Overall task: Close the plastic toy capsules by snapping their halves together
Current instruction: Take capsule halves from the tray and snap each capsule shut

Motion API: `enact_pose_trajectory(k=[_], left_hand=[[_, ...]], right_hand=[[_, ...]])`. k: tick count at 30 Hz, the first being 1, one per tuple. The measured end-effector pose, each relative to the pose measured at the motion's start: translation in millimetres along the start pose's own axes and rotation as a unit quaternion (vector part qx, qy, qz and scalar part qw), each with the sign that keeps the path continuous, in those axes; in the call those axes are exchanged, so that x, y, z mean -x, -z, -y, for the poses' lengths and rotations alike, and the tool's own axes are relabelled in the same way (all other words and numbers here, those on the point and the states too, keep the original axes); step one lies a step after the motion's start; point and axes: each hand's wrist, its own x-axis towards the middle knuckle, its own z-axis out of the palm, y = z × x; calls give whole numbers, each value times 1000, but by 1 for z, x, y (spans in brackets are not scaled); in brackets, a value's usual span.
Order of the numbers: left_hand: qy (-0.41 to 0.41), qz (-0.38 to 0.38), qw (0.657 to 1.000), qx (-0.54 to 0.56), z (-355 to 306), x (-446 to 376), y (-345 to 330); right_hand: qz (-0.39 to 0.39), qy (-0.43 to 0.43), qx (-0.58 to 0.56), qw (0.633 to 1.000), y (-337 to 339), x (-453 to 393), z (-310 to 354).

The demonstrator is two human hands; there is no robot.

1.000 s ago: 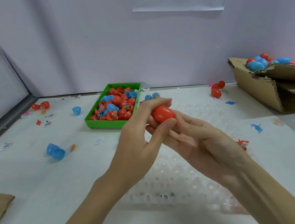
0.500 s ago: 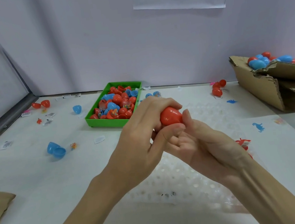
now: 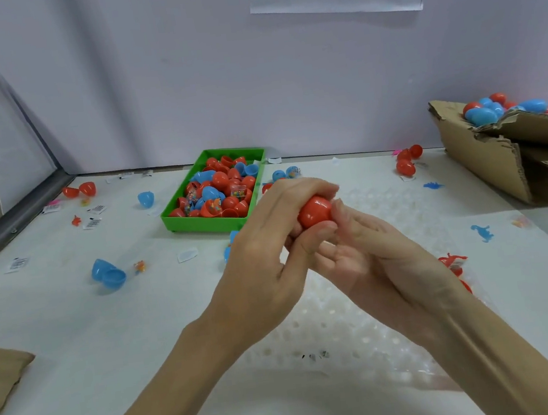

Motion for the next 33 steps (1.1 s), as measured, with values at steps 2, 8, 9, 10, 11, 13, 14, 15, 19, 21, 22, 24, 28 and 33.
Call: enact_pose_trajectory(k=[2, 8, 9, 10, 11, 13, 14, 15, 19, 21, 22, 24, 28, 33], left_hand=[[38, 12, 999, 21, 4, 0, 0], [235, -22, 944, 231, 3, -1, -7], [266, -34, 926, 265, 4, -2, -8], [287, -33, 911, 293, 4, -3, -9], [300, -25, 900, 317, 5, -3, -11], [315, -12, 873, 373, 5, -2, -11], [322, -4, 854, 408, 5, -2, -10], [330, 6, 834, 441, 6, -2, -8], [349, 40, 777, 523, 11, -4, 0], [347, 44, 776, 524, 11, -4, 0], [345, 46, 778, 522, 11, -4, 0], [338, 53, 784, 518, 11, -5, 0], [356, 53, 782, 509, 13, -6, 0], [406, 29, 808, 426, 17, -2, -5]], right_hand=[[-47, 30, 48, 997, 3, 0, 1], [-197, 301, 646, 674, 6, 2, 8], [-196, 316, 684, 627, 8, 2, 7], [-194, 320, 702, 606, 10, 2, 6], [-192, 317, 711, 598, 12, 3, 4], [-177, 308, 714, 603, 13, 2, 0], [-167, 305, 712, 611, 14, 2, -1], [-157, 302, 709, 618, 14, 2, -2], [-140, 314, 716, 608, 13, 2, -1], [-145, 321, 720, 598, 10, 2, -2], [-149, 325, 720, 595, 8, 3, -2], [-155, 330, 719, 591, 7, 4, -3], [-147, 308, 724, 599, 12, 3, -2], [-124, 222, 761, 596, 20, 0, -3]])
